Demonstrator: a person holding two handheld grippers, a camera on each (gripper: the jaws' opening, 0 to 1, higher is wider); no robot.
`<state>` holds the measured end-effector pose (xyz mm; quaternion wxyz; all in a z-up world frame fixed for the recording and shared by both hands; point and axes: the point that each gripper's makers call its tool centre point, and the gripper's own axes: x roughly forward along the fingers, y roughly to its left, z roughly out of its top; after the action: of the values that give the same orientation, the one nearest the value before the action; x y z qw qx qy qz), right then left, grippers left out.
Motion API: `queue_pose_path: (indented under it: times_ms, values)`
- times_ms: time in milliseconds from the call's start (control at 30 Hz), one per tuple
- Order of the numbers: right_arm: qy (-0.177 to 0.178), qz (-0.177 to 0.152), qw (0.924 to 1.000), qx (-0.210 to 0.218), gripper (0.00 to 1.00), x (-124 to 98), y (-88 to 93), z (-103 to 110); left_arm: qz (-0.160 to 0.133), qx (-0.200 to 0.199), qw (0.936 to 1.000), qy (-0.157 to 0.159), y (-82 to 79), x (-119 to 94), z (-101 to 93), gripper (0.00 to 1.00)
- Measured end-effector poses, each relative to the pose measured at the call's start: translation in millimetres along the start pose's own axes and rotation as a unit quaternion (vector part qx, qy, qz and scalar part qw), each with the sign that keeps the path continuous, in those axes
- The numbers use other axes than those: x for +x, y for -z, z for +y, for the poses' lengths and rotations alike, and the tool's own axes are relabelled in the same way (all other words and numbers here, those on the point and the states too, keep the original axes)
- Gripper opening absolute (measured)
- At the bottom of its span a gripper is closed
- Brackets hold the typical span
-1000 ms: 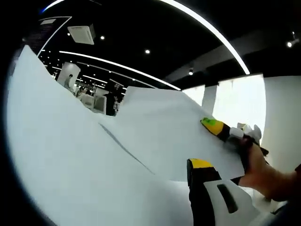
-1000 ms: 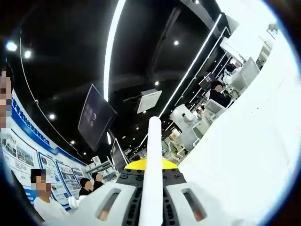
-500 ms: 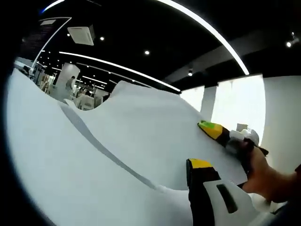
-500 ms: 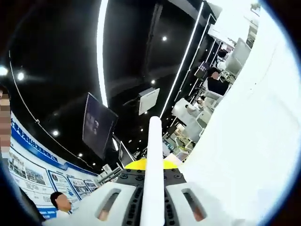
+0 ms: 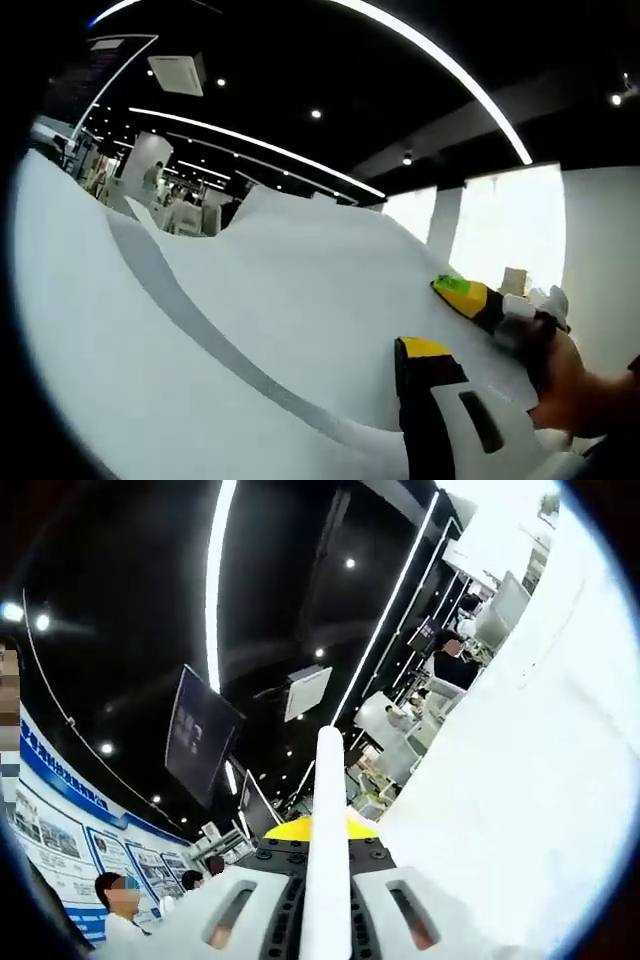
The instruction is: Organize the stack of printing papers by aligning and flattening the scattered papers on the table
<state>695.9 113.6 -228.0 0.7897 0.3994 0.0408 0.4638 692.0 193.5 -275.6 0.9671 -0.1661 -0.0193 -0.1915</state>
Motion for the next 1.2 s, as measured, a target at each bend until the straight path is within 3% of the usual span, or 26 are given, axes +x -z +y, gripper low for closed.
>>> queue_pose_path:
  times_ms: [267,767,1200]
  values:
    - [0.003,0.010,0.9998,-0.015,0.00,-5.8,12.2,3.7,-0.003,-0.006,1.0000,0.000,-1.3,0.3,1.6,0.44]
    - [-0.039,0.006,0.9976,0.057,0.00,-12.6,5.9,15.2,-0.010,-0.005,0.9999,0.005,-4.8,1.7,1.0,0.51]
    - [-0.058,0.031,0.9934,0.094,0.00,-10.5,17.4,20.8,-0.025,-0.025,0.9993,0.014,-9.7,1.4,1.5,0.53]
